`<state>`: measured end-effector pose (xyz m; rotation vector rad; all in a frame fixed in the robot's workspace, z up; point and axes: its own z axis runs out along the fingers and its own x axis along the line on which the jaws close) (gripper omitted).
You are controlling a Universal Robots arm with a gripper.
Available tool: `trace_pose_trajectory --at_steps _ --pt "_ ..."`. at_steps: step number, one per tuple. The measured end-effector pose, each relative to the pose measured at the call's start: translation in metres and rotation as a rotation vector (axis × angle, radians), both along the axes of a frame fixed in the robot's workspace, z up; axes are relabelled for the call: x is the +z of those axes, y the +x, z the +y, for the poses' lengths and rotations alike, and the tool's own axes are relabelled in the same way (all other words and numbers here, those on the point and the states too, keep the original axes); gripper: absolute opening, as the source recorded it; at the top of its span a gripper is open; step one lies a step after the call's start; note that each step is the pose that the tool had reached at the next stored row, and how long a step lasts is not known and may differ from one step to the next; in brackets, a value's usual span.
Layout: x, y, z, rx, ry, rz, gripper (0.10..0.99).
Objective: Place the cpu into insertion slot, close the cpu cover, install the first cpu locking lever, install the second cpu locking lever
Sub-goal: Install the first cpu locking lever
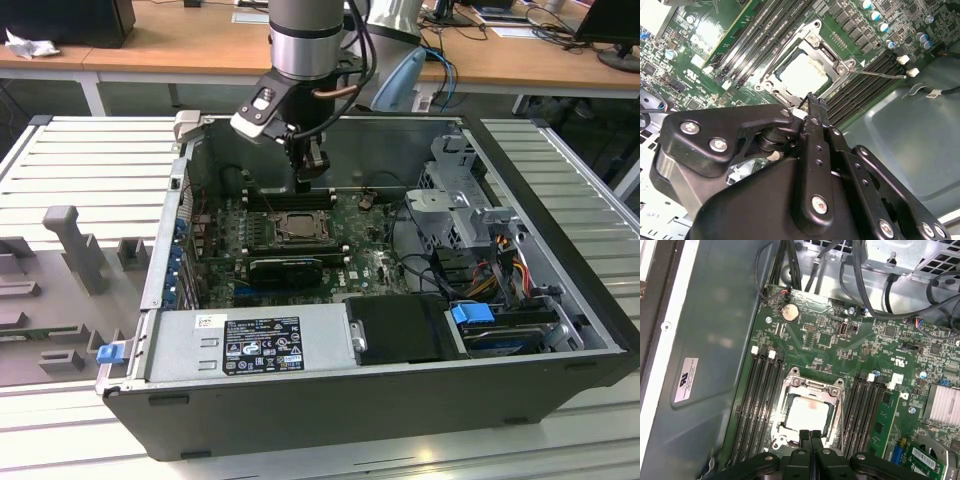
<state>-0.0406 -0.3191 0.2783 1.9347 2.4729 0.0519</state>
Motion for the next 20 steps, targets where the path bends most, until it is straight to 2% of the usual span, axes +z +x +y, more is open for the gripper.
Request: trace_pose_trajectory --at_steps 20 --pt "0.0 0.0 0.0 0.065 0.0 0.0 0.106"
